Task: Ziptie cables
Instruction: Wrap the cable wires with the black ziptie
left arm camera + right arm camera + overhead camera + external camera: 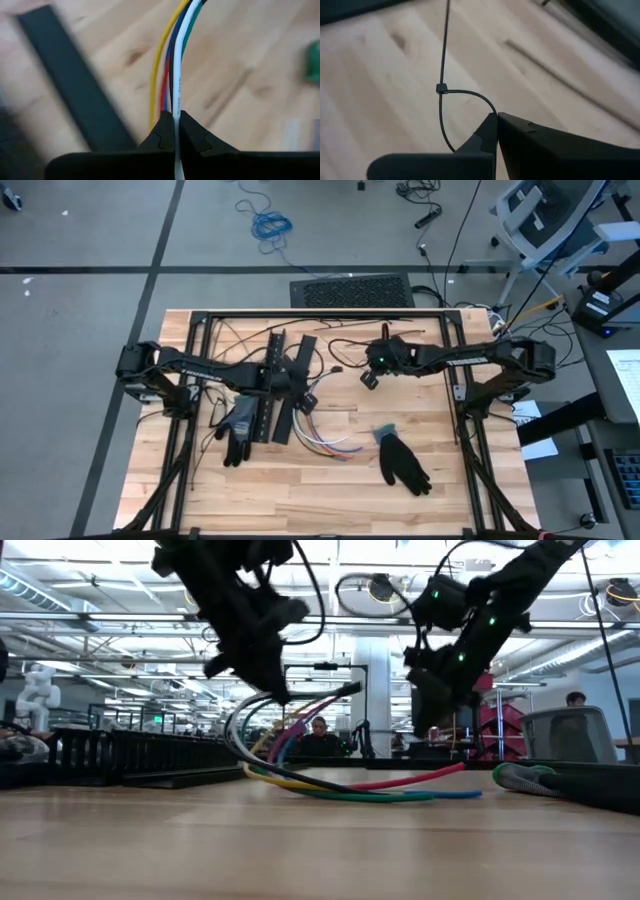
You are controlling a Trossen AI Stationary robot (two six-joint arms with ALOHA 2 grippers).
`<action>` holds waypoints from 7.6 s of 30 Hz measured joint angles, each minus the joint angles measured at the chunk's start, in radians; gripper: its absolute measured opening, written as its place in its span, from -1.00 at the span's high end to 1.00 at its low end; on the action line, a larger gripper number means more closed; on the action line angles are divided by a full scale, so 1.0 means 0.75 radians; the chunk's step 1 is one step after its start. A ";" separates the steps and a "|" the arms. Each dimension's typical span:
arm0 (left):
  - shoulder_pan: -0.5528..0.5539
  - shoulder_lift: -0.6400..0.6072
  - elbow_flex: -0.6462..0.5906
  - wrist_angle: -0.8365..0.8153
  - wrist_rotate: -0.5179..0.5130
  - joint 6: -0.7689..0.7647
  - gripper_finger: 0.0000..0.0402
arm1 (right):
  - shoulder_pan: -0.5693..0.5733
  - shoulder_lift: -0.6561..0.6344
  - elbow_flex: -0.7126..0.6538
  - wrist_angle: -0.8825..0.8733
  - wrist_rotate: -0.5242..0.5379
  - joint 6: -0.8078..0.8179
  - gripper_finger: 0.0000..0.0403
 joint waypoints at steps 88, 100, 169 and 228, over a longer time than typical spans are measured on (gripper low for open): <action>-0.080 0.175 0.063 0.030 -0.172 -0.422 0.98 | 0.358 0.462 0.568 -0.221 0.632 -0.021 1.00; -0.080 0.175 0.063 -0.008 -0.219 -0.458 0.98 | 0.367 0.460 0.665 -0.351 0.664 -0.079 1.00; -0.083 0.269 0.062 0.078 -0.198 -0.512 0.98 | 0.411 0.468 0.663 -0.461 0.553 0.195 1.00; -0.082 0.269 0.063 0.095 -0.186 -0.419 0.98 | 0.350 0.479 0.570 -0.280 0.516 0.123 1.00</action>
